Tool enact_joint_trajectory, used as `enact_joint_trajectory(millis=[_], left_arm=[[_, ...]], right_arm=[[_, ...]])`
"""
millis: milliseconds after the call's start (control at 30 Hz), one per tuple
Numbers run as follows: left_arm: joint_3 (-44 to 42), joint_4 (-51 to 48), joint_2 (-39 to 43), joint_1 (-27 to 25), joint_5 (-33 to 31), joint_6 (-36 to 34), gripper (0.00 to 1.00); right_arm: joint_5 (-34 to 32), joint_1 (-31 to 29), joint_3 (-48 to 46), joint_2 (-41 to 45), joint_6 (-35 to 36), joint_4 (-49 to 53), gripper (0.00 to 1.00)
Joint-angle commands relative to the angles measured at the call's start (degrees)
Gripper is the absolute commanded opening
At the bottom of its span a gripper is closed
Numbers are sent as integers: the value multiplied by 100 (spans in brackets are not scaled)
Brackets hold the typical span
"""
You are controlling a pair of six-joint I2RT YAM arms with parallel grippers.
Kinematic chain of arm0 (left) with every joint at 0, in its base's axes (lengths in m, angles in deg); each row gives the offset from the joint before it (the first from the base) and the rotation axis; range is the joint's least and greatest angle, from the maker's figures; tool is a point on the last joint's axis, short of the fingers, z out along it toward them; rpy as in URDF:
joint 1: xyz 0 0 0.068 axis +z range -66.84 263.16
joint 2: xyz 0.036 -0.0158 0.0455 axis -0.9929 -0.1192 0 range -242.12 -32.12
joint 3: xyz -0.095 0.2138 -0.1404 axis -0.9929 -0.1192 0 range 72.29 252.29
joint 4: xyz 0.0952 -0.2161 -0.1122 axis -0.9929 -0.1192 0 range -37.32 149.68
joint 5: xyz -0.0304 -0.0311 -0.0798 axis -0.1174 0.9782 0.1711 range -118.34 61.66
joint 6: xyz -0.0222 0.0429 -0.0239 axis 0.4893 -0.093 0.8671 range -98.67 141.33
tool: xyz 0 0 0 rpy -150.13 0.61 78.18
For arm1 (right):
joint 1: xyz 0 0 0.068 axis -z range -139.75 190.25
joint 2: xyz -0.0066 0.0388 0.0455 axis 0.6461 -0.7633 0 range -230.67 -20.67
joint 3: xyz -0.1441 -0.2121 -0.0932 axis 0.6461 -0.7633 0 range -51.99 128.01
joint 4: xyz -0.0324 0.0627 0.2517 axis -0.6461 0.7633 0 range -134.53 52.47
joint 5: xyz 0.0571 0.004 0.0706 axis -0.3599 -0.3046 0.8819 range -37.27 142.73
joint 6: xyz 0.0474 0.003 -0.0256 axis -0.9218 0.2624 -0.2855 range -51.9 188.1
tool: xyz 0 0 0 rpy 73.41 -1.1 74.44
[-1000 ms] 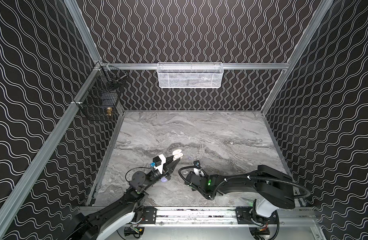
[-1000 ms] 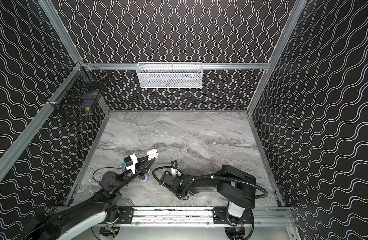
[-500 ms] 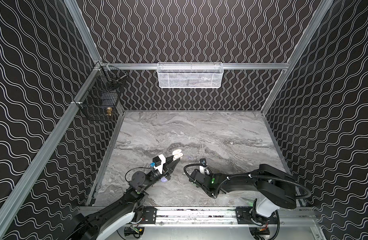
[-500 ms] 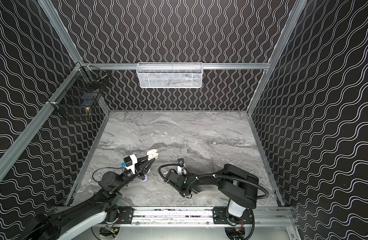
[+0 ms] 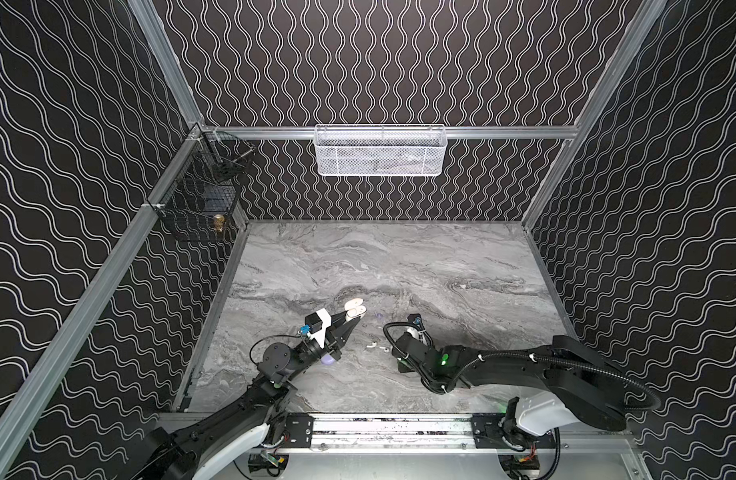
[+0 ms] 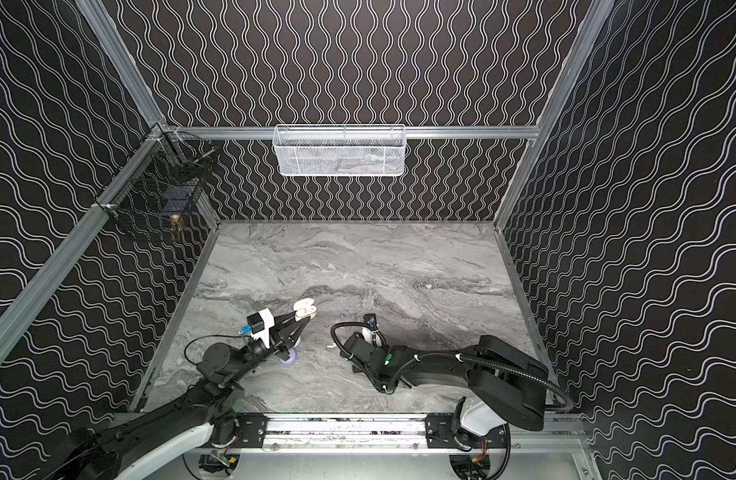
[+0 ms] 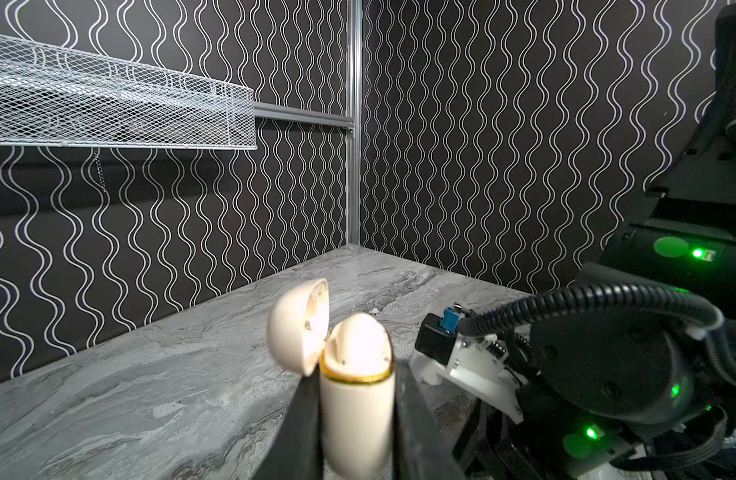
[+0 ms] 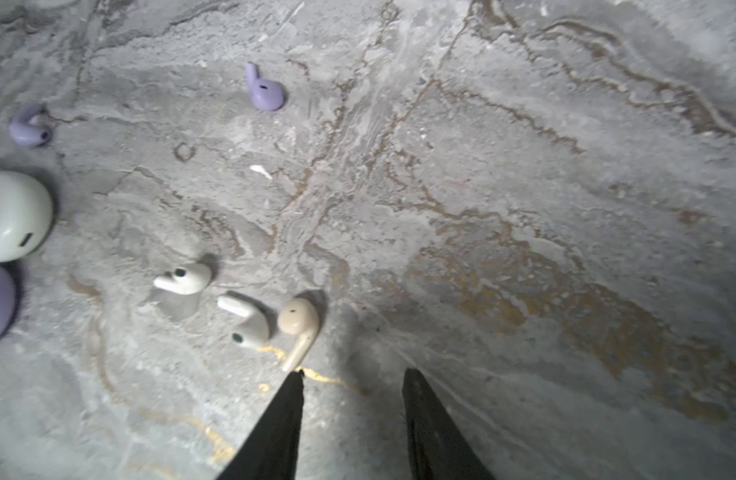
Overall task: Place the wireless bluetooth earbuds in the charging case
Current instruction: 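Lower the right gripper onto the second cream earbud and close on it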
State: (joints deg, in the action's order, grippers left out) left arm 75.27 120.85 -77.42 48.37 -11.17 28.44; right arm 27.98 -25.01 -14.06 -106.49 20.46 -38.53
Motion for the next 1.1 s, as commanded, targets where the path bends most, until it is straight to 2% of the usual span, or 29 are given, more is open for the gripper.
enact_joint_trajectory(millis=[0, 333, 767, 833, 933, 1067], left_arm=[[36, 104, 4, -2, -3, -70, 0], [36, 70, 65, 4, 10, -70, 0], [36, 71, 78, -1, 41, -56, 0], [36, 64, 90, 3, 32, -61, 0], [44, 36, 113, 3, 32, -70, 0], [45, 27, 113, 3, 31, -79, 0]], right_arm=[[344, -8, 204, -158, -210, 3, 43], [183, 43, 1017, -1125, -220, 630, 47], [-141, 46, 1293, -1381, -360, 1314, 45], [-144, 46, 1379, -1462, -338, 1402, 43], [-96, 45, 1462, -1566, -308, 1430, 33], [-65, 31, 1507, -1614, -324, 1461, 32]])
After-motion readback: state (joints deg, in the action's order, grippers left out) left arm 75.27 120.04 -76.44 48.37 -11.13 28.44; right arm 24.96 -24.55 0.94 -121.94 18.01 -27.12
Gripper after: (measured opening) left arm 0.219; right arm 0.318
